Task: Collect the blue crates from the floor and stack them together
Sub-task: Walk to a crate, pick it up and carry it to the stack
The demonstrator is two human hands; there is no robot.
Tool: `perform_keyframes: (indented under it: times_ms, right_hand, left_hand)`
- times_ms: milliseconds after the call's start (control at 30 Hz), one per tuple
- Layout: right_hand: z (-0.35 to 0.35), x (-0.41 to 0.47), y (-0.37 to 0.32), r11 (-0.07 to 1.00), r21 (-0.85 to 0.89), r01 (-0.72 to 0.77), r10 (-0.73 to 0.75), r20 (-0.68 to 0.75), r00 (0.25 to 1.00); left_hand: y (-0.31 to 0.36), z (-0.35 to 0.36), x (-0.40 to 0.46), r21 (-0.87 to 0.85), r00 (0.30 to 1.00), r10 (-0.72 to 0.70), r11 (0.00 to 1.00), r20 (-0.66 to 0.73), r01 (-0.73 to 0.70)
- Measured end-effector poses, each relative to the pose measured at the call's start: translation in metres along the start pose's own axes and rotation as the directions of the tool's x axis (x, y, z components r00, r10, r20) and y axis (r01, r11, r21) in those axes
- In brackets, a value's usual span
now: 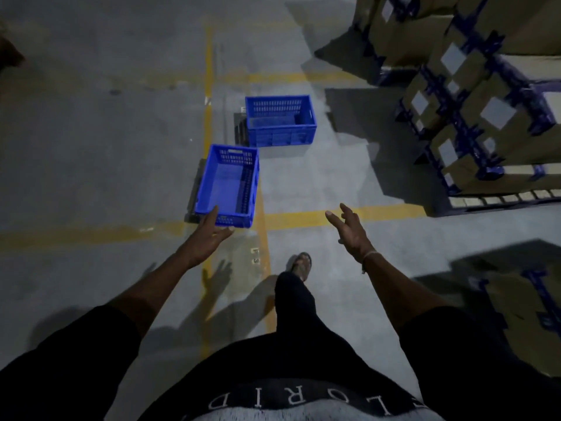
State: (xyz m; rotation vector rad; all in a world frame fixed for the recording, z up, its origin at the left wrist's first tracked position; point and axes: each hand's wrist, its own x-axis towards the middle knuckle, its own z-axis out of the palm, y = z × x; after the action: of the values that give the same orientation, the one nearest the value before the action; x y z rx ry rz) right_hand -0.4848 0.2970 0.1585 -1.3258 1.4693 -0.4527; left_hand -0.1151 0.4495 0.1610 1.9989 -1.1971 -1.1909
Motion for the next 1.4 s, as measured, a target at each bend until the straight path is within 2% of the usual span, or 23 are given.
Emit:
perform_keyframes:
  times_ms: [267,433,567,667,833,1100,1233,1400]
  right_hand:
    - [-0.055,0.210,-0.091,0.998,-0.056,-0.008,0.008,0.004,1.000]
    - [-0.083,0.319,-0.167,0.995,-0.097,0.032,-0.032,0.000,0.999]
    - [-0.092,0.402,-0.219,0.994,-0.094,0.050,-0.049,0.010,0.999]
    - [-0.089,0.470,-0.250,0.994,-0.091,0.054,-0.053,0.005,0.999]
    - [-0.072,0.599,-0.299,0.993,-0.106,0.057,-0.057,0.006,0.998]
    - [-0.023,0.785,-0.344,0.995,-0.080,-0.056,0.058,0.020,0.998]
    - [-0.002,0.859,-0.336,0.992,-0.047,-0.119,0.121,0.033,0.992]
    - [0.034,0.985,-0.279,0.982,-0.075,-0.176,0.178,0.023,0.984]
  left_hand:
    - [0.101,-0.032,0.202,0.003,1.000,-0.023,1.000,0.009,0.023]
    - [0.167,-0.054,0.308,-0.108,0.998,-0.054,0.993,-0.023,0.051]
    - [0.199,-0.076,0.387,-0.136,0.998,-0.066,0.989,-0.015,0.063]
    - [0.215,-0.093,0.451,-0.091,0.999,-0.048,0.995,-0.018,0.046]
    - [0.224,-0.141,0.589,-0.090,1.000,0.000,0.996,-0.032,-0.003]
    - [0.242,-0.188,0.782,-0.073,0.998,-0.056,0.996,0.019,0.057]
    - [0.224,-0.188,0.856,-0.040,0.996,-0.056,0.998,0.066,0.058]
    - [0.159,-0.158,0.979,0.022,0.997,-0.059,0.998,0.050,0.058]
